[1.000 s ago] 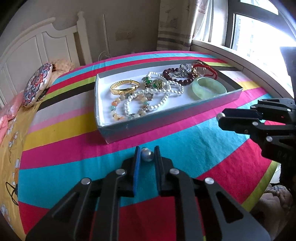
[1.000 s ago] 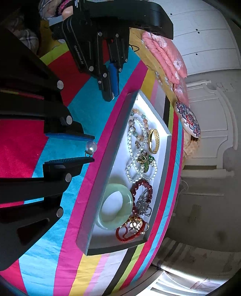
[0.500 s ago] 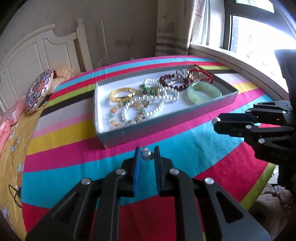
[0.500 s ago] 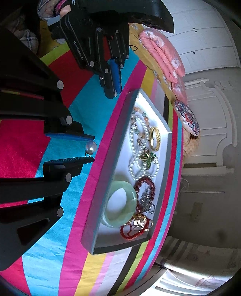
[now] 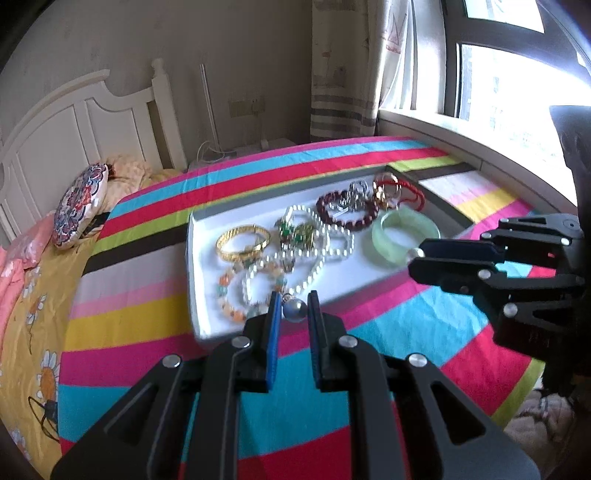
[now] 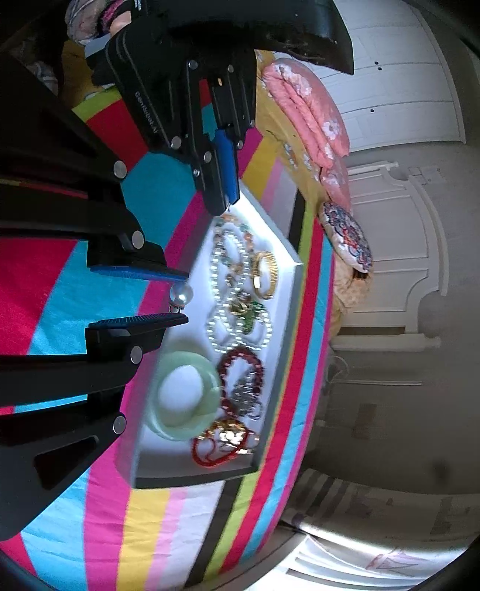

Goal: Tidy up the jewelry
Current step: 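Lower both pearl earrings into the tray and open both grippers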

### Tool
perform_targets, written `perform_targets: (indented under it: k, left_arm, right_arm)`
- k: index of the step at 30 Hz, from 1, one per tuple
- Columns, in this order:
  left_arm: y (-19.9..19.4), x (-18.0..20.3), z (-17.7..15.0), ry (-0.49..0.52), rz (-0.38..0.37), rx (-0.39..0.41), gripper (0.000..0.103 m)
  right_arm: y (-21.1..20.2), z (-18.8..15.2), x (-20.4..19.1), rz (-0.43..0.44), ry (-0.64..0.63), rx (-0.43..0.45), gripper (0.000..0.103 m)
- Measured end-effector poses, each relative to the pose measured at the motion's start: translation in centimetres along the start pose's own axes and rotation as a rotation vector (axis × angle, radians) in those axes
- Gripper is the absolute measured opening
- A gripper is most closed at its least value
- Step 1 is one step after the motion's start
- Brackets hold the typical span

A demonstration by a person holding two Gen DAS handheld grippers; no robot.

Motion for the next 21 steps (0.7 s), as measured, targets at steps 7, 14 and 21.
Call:
perform_targets:
  k: [7,14,21]
  left_arm:
    - [3.0,0.6,2.5,-0.048,-0.034,-0.022,0.014]
    - [5.4,0.4,2.7,-0.064,-0.006,-0.033,0.030]
    - [2.0,-1.6,3.7,-0.101,0.069,0.093,0.092]
  right_arm:
    - [2.5,1.4,0.9,-0.018,-0.011,-0.011,0.017]
    - [4.3,0.9,2.0,0.001,0.043,-0.028,0.021]
    - [1.6,0.7,3.6,-0.032,0.117,0.039,0.054]
Point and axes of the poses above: each gripper's, at about its wrist camera, not at the fingertips, and y roughly the way its jaws point, x to its right, z to its top, the point moved 1 cm from there along y, roughly the way its jaws point, and after that the axes turned 13 degrees about -y, right-handed, at the moved point
